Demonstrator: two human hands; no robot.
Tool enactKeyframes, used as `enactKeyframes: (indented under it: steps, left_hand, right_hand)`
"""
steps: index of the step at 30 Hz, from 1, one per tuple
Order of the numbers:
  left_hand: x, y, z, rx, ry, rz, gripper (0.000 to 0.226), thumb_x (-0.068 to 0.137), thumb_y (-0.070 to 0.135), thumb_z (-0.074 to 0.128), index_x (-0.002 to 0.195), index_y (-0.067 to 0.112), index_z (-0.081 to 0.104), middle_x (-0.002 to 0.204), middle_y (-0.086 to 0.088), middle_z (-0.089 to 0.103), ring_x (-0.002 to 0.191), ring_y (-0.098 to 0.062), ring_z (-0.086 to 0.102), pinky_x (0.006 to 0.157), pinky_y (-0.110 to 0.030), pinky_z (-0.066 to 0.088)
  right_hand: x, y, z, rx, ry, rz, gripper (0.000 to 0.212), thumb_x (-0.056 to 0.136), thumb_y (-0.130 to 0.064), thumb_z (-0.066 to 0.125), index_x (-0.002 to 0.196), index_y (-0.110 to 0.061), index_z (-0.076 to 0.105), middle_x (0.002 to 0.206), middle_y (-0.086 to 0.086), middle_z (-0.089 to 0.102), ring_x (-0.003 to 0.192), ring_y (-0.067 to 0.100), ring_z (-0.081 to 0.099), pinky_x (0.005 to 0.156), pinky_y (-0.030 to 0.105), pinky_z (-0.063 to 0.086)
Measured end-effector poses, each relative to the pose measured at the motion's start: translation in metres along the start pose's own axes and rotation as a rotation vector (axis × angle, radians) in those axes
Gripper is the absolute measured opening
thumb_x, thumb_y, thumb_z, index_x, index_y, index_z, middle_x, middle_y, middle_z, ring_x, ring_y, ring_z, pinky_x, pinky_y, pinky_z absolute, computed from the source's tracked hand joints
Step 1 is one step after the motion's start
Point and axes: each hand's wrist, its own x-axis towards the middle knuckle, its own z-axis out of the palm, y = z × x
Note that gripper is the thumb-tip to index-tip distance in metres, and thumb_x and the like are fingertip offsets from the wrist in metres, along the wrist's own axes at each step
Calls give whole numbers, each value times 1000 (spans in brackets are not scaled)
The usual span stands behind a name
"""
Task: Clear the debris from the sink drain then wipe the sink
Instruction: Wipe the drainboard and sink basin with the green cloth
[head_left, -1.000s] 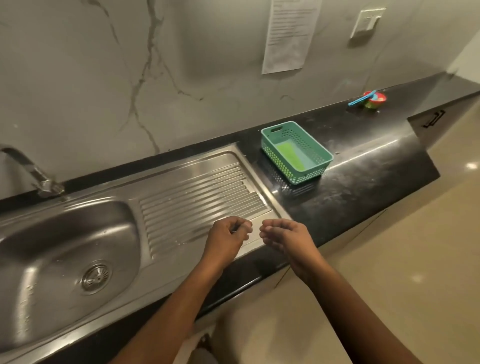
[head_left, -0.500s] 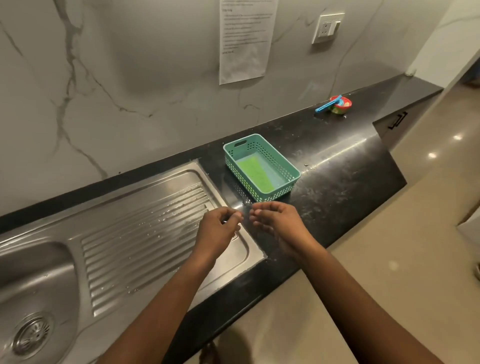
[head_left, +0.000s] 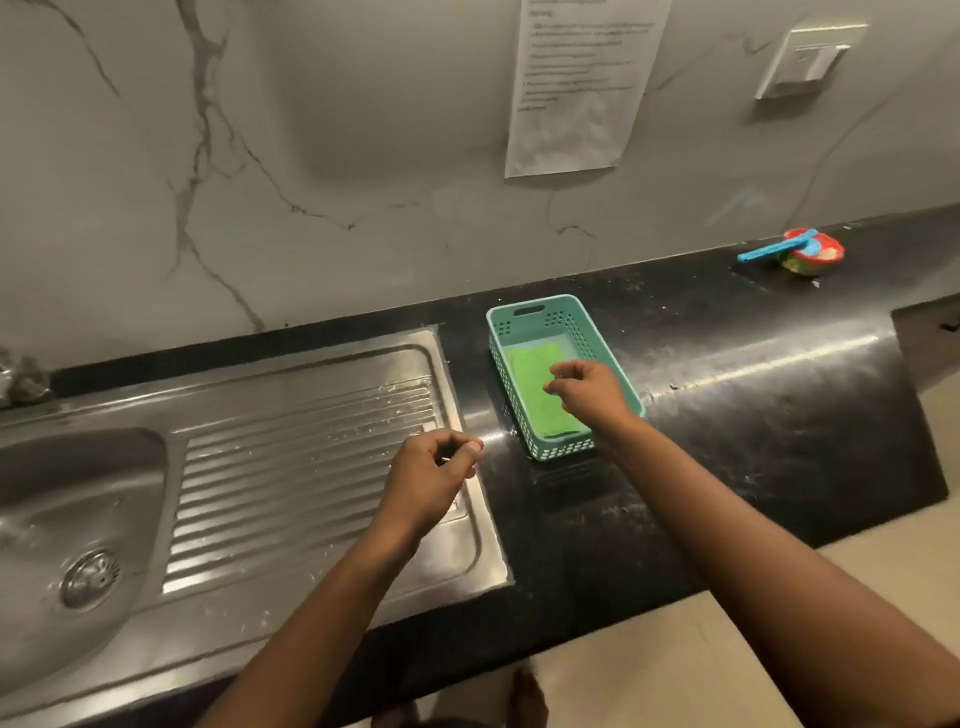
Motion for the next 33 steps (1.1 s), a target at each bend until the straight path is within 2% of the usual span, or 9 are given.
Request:
enactKeyframes:
  steps: [4,13,15,17,20,22,24,28,33]
  left_hand:
    - [-5,-10,3,-41,93,-62,13,100,19,68,100,15,80,96,-4,81,86,-16,76,74,-26,59]
    - [-10,-20,3,-46,175,-107,13,100,24,67,100,23,80,97,3,81,86,-10,77,69,-18,55]
    - [-10,-20,4,-45,183,-109,13,100,25,68,100,23,80,97,2,81,86,-10,77,71,-21,56]
    - [-9,-19,6,-52,182,-114,13,100,25,68,101,21,80,98,1,81,88,-12,77,73,-23,56]
    - [-6,-17,10,-61,175,-118,13,100,25,68,101,19,80,99,-2,81,89,-13,77,76,-27,59]
    - [-4,-16,11,-59,174,-112,14,100,24,68,100,18,80,98,-4,81,90,-17,77,77,-32,61]
    - [-2,-15,11,-61,175,-109,14,100,25,68,99,18,80,98,-4,81,89,-18,77,77,-35,61]
    - [0,-15,5,-75,174,-111,13,100,23,68,98,19,80,98,-3,81,88,-15,77,74,-24,57]
    - [-1,-26,-18,-95,209,-120,13,101,24,67,102,22,80,97,2,82,89,-15,77,75,-28,59]
  right_hand:
    - [40,13,7,-245,6,53,60,87,-11,75,143,-2,54,142,18,59,130,35,56,106,41,48]
    - [73,22,21,-596,1,117,66,84,-17,80,139,-4,45,140,21,51,126,40,55,104,48,52]
    - [76,22,19,-539,42,126,60,83,-12,82,133,-2,49,134,21,57,122,39,58,97,42,55]
    - [78,22,17,-406,66,144,41,82,-6,80,116,-1,56,122,21,65,112,38,64,80,37,56]
    - [77,17,14,-89,11,218,18,85,6,71,97,-1,60,111,21,69,87,33,68,62,34,54]
    - [71,7,11,146,-48,290,16,84,11,62,91,-3,59,105,19,66,73,27,62,54,30,48]
    - [61,-5,8,303,-131,343,24,80,8,55,100,-3,61,105,17,62,77,29,62,58,32,51]
    - [48,-28,1,499,-253,335,52,77,0,59,129,-5,64,120,20,72,94,36,68,83,47,60]
    - [44,-64,5,503,-364,153,45,87,-13,69,132,-11,67,121,16,72,102,32,68,96,49,56]
